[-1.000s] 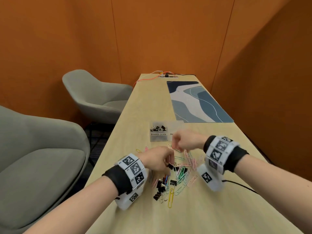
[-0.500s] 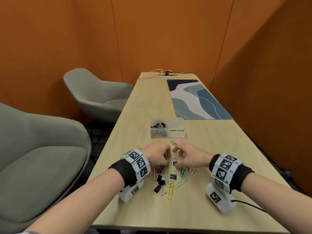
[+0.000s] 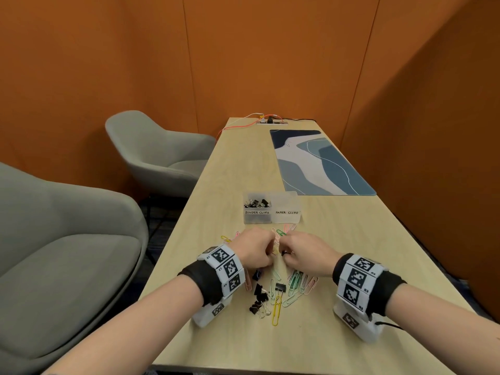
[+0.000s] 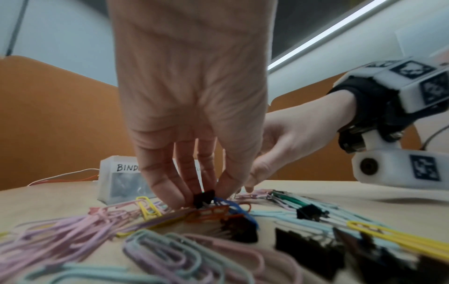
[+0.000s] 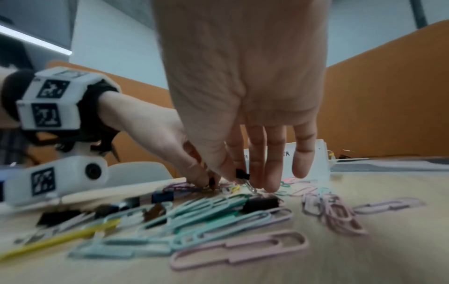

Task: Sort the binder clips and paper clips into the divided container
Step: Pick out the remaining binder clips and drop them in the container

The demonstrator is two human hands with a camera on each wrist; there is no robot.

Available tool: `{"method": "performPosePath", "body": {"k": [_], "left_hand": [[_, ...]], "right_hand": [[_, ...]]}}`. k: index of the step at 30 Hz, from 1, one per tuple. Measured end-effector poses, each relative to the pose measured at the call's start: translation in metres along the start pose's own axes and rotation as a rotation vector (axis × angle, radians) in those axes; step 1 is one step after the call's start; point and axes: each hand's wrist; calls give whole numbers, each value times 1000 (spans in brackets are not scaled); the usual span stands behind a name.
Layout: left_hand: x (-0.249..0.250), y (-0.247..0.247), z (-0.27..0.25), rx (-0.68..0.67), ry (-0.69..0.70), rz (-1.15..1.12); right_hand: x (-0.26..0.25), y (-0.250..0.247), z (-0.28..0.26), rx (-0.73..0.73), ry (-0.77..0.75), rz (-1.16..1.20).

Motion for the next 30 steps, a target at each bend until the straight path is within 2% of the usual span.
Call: {"method": "performPosePath", "body": {"k": [6, 12, 16, 18, 21, 26, 28, 30], "left_hand": [[-8, -5, 2, 34, -8, -133], [-14, -8, 8, -1, -19, -273], [-15, -13, 11, 58, -38, -331], [-12, -15, 12, 88, -53, -365], [-6, -16, 13, 53, -78, -474], [8, -12, 13, -57, -16, -376], [10, -10, 14, -92, -11, -372], [12, -11, 14, -123, -24, -381]], "right_hand": [[8, -7, 5, 103, 131, 243], [17, -8, 12, 161, 390, 741], [22, -16, 8, 103, 488, 1176], [22, -20, 6, 40, 541, 1261], [24, -21, 0, -38, 550, 992], [23, -19, -17, -143, 249, 373], [23, -15, -21, -127, 199, 247], [21, -12, -21, -96, 165, 245]]}}
Point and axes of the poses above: each hand's wrist, its own z-axis towards the middle knuckle, its own y-axis out of the palm, x = y × z, and after that the axes turned 5 degrees about z, right-handed
